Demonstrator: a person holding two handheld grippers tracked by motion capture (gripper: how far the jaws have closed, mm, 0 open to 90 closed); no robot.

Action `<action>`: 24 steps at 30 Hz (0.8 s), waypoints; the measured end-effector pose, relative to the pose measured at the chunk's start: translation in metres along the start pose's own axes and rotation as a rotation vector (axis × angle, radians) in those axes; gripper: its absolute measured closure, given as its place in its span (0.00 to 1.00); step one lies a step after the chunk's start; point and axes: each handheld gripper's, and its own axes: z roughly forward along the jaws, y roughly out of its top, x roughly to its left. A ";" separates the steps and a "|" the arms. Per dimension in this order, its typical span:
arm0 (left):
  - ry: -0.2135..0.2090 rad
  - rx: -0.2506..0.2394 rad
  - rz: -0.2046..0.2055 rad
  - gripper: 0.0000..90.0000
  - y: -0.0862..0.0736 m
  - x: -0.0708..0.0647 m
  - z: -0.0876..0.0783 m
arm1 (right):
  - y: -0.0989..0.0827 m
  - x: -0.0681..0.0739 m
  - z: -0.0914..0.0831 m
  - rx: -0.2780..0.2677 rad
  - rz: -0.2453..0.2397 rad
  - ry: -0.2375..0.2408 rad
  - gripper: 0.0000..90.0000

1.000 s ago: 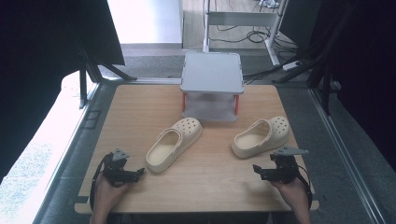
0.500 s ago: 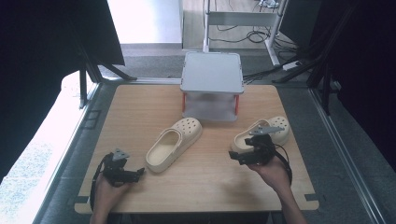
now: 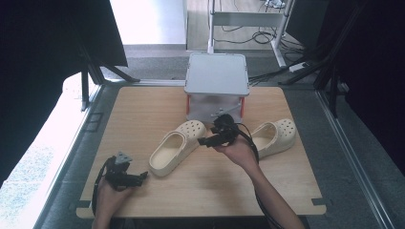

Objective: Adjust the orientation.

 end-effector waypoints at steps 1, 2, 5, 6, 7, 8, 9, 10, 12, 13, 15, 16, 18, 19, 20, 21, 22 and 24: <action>0.000 -0.001 0.000 0.00 0.000 0.000 0.000 | 0.000 0.000 0.000 0.000 0.000 0.000 0.29; 0.000 -0.001 0.000 0.00 0.000 0.000 0.000 | 0.005 0.004 0.005 0.009 -0.008 0.010 0.31; 0.000 -0.001 0.000 0.00 0.000 0.000 0.000 | 0.019 0.014 0.020 0.040 -0.039 0.017 0.36; 0.000 -0.001 0.000 0.00 0.000 0.000 0.000 | 0.023 0.016 0.024 0.052 -0.045 0.014 0.37; 0.000 -0.001 0.000 0.00 0.000 0.000 0.000 | 0.028 0.019 0.031 0.069 -0.059 0.009 0.39; -0.001 0.000 0.001 0.00 0.000 0.000 0.000 | 0.030 0.021 0.035 0.077 -0.066 0.008 0.40; 0.000 -0.001 0.001 0.00 0.000 0.000 0.000 | 0.037 0.025 0.044 0.098 -0.082 -0.007 0.40; 0.000 -0.001 0.001 0.00 0.000 0.000 0.000 | 0.037 0.025 0.044 0.098 -0.082 -0.007 0.40; -0.001 0.000 0.001 0.00 0.000 0.000 0.000 | 0.042 0.028 0.054 0.109 -0.096 -0.020 0.41; -0.001 0.000 0.001 0.00 0.000 0.000 0.000 | 0.046 0.032 0.063 0.135 -0.115 -0.042 0.42; -0.001 0.001 0.002 0.00 0.000 0.000 0.000 | 0.047 0.034 0.068 0.146 -0.120 -0.059 0.43; -0.002 0.001 0.002 0.00 0.000 0.000 0.000 | 0.049 0.037 0.072 0.157 -0.127 -0.076 0.44; -0.001 0.001 0.001 0.00 0.000 0.000 0.000 | 0.051 0.044 0.087 0.210 -0.178 -0.141 0.50; -0.002 0.001 0.001 0.00 0.000 0.000 0.000 | 0.051 0.044 0.087 0.210 -0.178 -0.141 0.50; -0.002 0.001 0.002 0.00 0.000 0.000 0.000 | 0.051 0.046 0.090 0.226 -0.189 -0.161 0.52; -0.001 0.001 0.001 0.00 0.000 0.000 0.000 | 0.051 0.049 0.093 0.248 -0.221 -0.195 0.54; -0.001 0.001 -0.001 0.00 0.000 0.000 0.000 | 0.051 0.052 0.096 0.259 -0.256 -0.234 0.58; -0.002 0.000 0.001 0.00 0.000 0.000 0.000 | 0.051 0.062 0.099 0.283 -0.332 -0.300 0.71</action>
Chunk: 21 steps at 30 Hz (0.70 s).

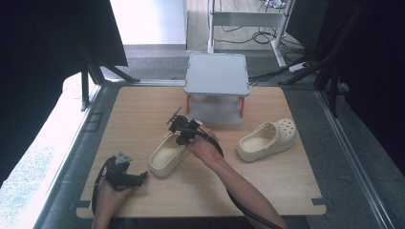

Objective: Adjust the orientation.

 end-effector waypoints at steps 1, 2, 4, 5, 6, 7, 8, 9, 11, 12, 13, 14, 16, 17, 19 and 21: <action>0.001 -0.001 -0.001 0.00 0.000 0.000 0.000 | 0.000 0.000 0.000 0.000 0.000 0.000 0.71; 0.000 -0.002 -0.003 0.00 0.000 0.000 0.000 | 0.002 0.008 -0.004 0.009 -0.081 -0.076 0.82; 0.000 -0.002 -0.003 0.00 0.000 0.000 0.000 | 0.003 0.010 -0.005 0.015 -0.105 -0.095 0.83; 0.001 -0.003 -0.003 0.00 0.000 0.000 0.000 | 0.001 0.010 -0.008 0.022 -0.153 -0.121 0.85; 0.001 -0.002 -0.002 0.00 0.000 0.000 0.000 | 0.000 0.010 -0.009 0.016 -0.173 -0.128 0.86; 0.001 -0.002 -0.002 0.00 0.000 0.000 0.000 | 0.000 0.010 -0.009 0.016 -0.173 -0.128 0.86; 0.001 -0.002 -0.002 0.00 0.000 0.000 0.000 | -0.002 0.010 -0.011 0.007 -0.191 -0.143 0.86; 0.001 -0.002 -0.002 0.00 0.000 0.000 0.000 | -0.003 0.009 -0.013 -0.007 -0.211 -0.144 0.86; 0.001 -0.003 -0.003 0.00 0.000 0.000 0.000 | -0.011 0.008 -0.028 -0.077 -0.306 -0.108 0.86; 0.001 -0.003 -0.003 0.00 0.000 0.000 0.000 | -0.011 0.008 -0.028 -0.077 -0.306 -0.108 0.86; 0.002 -0.003 -0.004 0.00 0.000 0.000 0.000 | -0.016 0.011 -0.039 -0.115 -0.377 -0.085 0.86; 0.002 -0.003 -0.004 0.00 0.000 0.000 0.000 | -0.018 0.012 -0.042 -0.122 -0.404 -0.079 0.86; 0.001 -0.002 -0.004 0.00 0.000 0.000 0.000 | -0.021 0.013 -0.047 -0.140 -0.454 -0.078 0.86; 0.002 -0.002 -0.003 0.00 0.000 0.000 0.000 | -0.029 0.016 -0.056 -0.168 -0.568 -0.068 0.86; 0.002 -0.001 -0.003 0.00 0.000 0.000 0.000 | -0.036 0.019 -0.060 -0.174 -0.627 -0.056 0.86; 0.002 -0.001 -0.003 0.00 0.000 0.000 0.000 | -0.042 0.021 -0.062 -0.177 -0.689 -0.046 0.86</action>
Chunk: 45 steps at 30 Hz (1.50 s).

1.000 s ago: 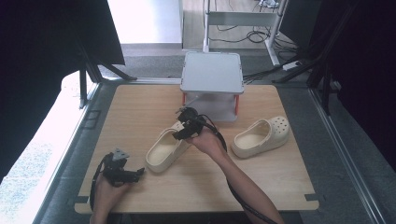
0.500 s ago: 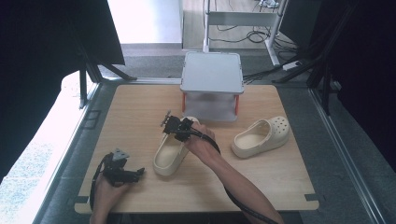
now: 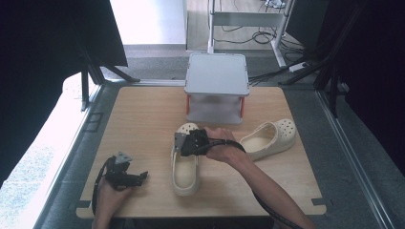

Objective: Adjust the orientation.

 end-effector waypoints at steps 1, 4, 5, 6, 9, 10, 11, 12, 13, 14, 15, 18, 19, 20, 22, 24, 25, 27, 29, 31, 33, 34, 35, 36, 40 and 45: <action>0.000 0.000 0.000 0.00 0.000 0.000 0.000 | -0.003 0.002 0.000 -0.002 -0.009 0.009 0.85; 0.001 0.000 -0.001 0.00 0.000 0.000 0.000 | -0.012 0.006 0.006 -0.001 -0.015 0.033 0.85; 0.001 0.000 -0.003 0.00 0.000 0.000 0.000 | -0.016 0.008 0.009 0.003 -0.015 0.039 0.84; 0.001 0.000 -0.003 0.00 0.000 0.000 0.000 | -0.016 0.008 0.009 0.003 -0.015 0.039 0.84; 0.001 0.000 -0.004 0.00 0.000 0.000 0.000 | -0.025 0.012 0.015 0.008 0.003 0.050 0.81; 0.001 0.000 -0.004 0.00 0.000 0.000 0.000 | -0.025 0.012 0.015 0.008 0.003 0.050 0.81; 0.000 0.000 -0.004 0.00 0.000 0.000 0.000 | -0.026 0.011 0.013 0.012 0.012 0.057 0.79; 0.000 0.000 -0.003 0.00 0.000 0.000 0.000 | -0.027 0.011 0.011 0.021 0.021 0.056 0.68; 0.001 0.000 -0.001 0.00 0.000 0.000 0.000 | -0.028 0.010 0.005 0.011 0.046 0.033 0.55; 0.001 0.000 -0.001 0.00 0.000 0.000 0.000 | -0.028 0.008 0.001 0.005 0.084 0.038 0.49; 0.001 0.000 -0.001 0.00 0.000 0.000 0.000 | -0.029 0.005 -0.003 0.006 0.145 0.038 0.44; 0.001 0.000 -0.001 0.00 0.000 0.000 0.000 | -0.036 0.002 -0.020 -0.027 0.340 0.030 0.34; 0.001 0.000 -0.001 0.00 0.000 0.000 0.000 | -0.040 0.000 -0.024 -0.029 0.456 0.034 0.30; 0.001 0.000 -0.001 0.00 0.000 0.000 0.000 | -0.040 0.000 -0.024 -0.029 0.456 0.034 0.30; 0.000 0.000 -0.004 0.00 0.000 0.000 0.000 | -0.051 -0.002 -0.031 -0.073 0.670 0.086 0.29; 0.001 0.000 -0.001 0.00 0.000 0.000 0.000 | -0.063 -0.002 -0.031 -0.102 0.840 0.166 0.28; 0.001 0.000 -0.001 0.00 0.000 0.000 0.000 | -0.068 0.004 -0.024 -0.071 0.905 0.168 0.28; 0.002 -0.001 -0.002 0.00 0.000 0.000 0.000 | -0.071 0.011 -0.014 -0.050 0.948 0.180 0.28; 0.002 0.000 -0.002 0.00 0.000 0.000 0.000 | -0.072 0.014 -0.009 -0.036 0.981 0.184 0.28; 0.002 -0.001 -0.002 0.00 0.000 0.000 0.000 | -0.072 0.022 0.009 -0.006 1.060 0.187 0.31; 0.002 0.000 -0.001 0.00 0.000 0.000 0.000 | -0.071 0.023 0.013 0.010 1.067 0.183 0.32; 0.002 0.000 -0.001 0.00 0.000 0.000 0.000 | -0.070 0.025 0.018 0.027 1.065 0.175 0.35; 0.001 0.000 -0.001 0.00 0.000 0.000 0.000 | -0.069 0.026 0.022 0.036 1.060 0.168 0.45; 0.002 0.001 -0.001 0.00 0.000 0.000 0.000 | -0.069 0.027 0.024 0.040 1.057 0.155 0.56; 0.002 -0.001 -0.002 0.00 0.000 0.000 0.000 | -0.071 0.023 0.012 0.003 1.035 0.018 0.84; 0.002 0.000 -0.001 0.00 0.000 0.000 0.000 | -0.080 0.014 -0.004 -0.076 1.022 0.111 0.85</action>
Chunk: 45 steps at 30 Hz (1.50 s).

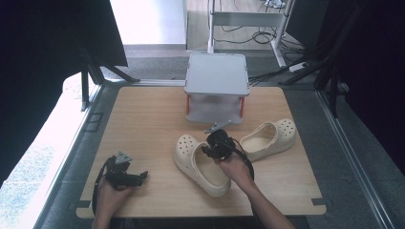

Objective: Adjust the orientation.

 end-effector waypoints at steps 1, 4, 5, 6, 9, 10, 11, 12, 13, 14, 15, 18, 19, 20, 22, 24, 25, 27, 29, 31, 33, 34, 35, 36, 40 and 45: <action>0.000 0.000 0.000 0.00 0.000 0.000 0.000 | 0.000 0.000 0.000 0.000 0.000 0.000 0.85; 0.000 0.000 0.000 0.00 0.000 0.000 0.000 | -0.001 0.003 -0.008 -0.016 -0.024 0.052 0.85; -0.001 0.000 -0.003 0.00 0.000 0.000 0.000 | -0.001 0.005 -0.011 -0.022 -0.039 0.065 0.85; 0.000 0.000 -0.003 0.00 0.000 0.000 0.000 | -0.004 0.011 -0.015 -0.033 -0.079 0.097 0.85; -0.002 0.001 -0.003 0.00 0.000 0.000 0.000 | -0.008 0.016 -0.017 -0.036 -0.102 0.144 0.85; -0.002 0.000 -0.004 0.00 0.000 0.000 0.000 | -0.012 0.021 -0.018 -0.037 -0.119 0.195 0.85; -0.002 0.000 -0.004 0.00 0.000 0.000 0.000 | -0.012 0.021 -0.018 -0.037 -0.119 0.195 0.85; -0.002 0.002 -0.002 0.00 0.000 0.000 0.000 | -0.014 0.023 -0.017 -0.032 -0.127 0.213 0.85; -0.002 0.001 -0.003 0.00 0.000 0.000 0.000 | -0.019 0.028 -0.015 -0.039 -0.154 0.225 0.85; -0.002 0.001 -0.003 0.00 0.000 0.000 0.000 | -0.021 0.030 -0.014 -0.033 -0.170 0.221 0.85; -0.002 0.002 -0.002 0.00 0.000 0.000 0.000 | -0.021 0.030 -0.014 -0.033 -0.170 0.221 0.85; -0.001 0.001 -0.002 0.00 0.000 0.000 0.000 | -0.028 0.034 -0.006 -0.019 -0.202 0.196 0.85; 0.000 0.000 -0.003 0.00 0.000 0.000 0.000 | -0.034 0.033 -0.001 -0.021 -0.211 0.176 0.84; 0.000 0.000 -0.002 0.00 0.000 0.000 0.000 | -0.036 0.030 -0.001 -0.027 -0.203 0.187 0.84; 0.000 0.000 -0.002 0.00 0.000 0.000 0.000 | -0.041 0.027 0.000 -0.021 -0.207 0.178 0.83; 0.000 0.000 -0.002 0.00 0.000 0.000 0.000 | -0.042 0.026 0.000 -0.023 -0.209 0.171 0.81; 0.000 0.000 -0.002 0.00 0.000 0.000 0.000 | -0.043 0.024 0.000 -0.027 -0.202 0.184 0.77; 0.000 0.000 -0.002 0.00 0.000 0.000 0.000 | -0.043 0.023 -0.002 -0.031 -0.196 0.211 0.62; 0.000 -0.001 -0.004 0.00 0.000 0.000 0.000 | -0.042 0.022 -0.009 -0.038 -0.213 0.190 0.50; 0.000 -0.001 -0.004 0.00 0.000 0.000 0.000 | -0.041 0.018 -0.021 -0.044 -0.200 0.196 0.42; 0.001 -0.002 -0.004 0.00 0.000 0.000 0.000 | -0.041 0.011 -0.034 -0.061 -0.177 0.191 0.35; 0.000 0.000 -0.003 0.00 0.000 0.000 0.000 | -0.041 0.007 -0.038 -0.062 -0.161 0.185 0.32; -0.001 0.000 -0.003 0.00 0.000 0.000 0.000 | -0.042 0.001 -0.045 -0.067 -0.137 0.171 0.28; 0.000 0.000 -0.003 0.00 0.000 0.000 0.000 | -0.043 -0.004 -0.049 -0.073 -0.127 0.160 0.27; 0.000 -0.002 -0.005 0.00 0.000 0.000 0.000 | -0.050 -0.030 -0.066 -0.080 -0.042 0.089 0.25; 0.000 0.000 -0.002 0.00 0.000 0.000 0.000 | -0.062 -0.061 -0.085 -0.085 0.042 -0.022 0.26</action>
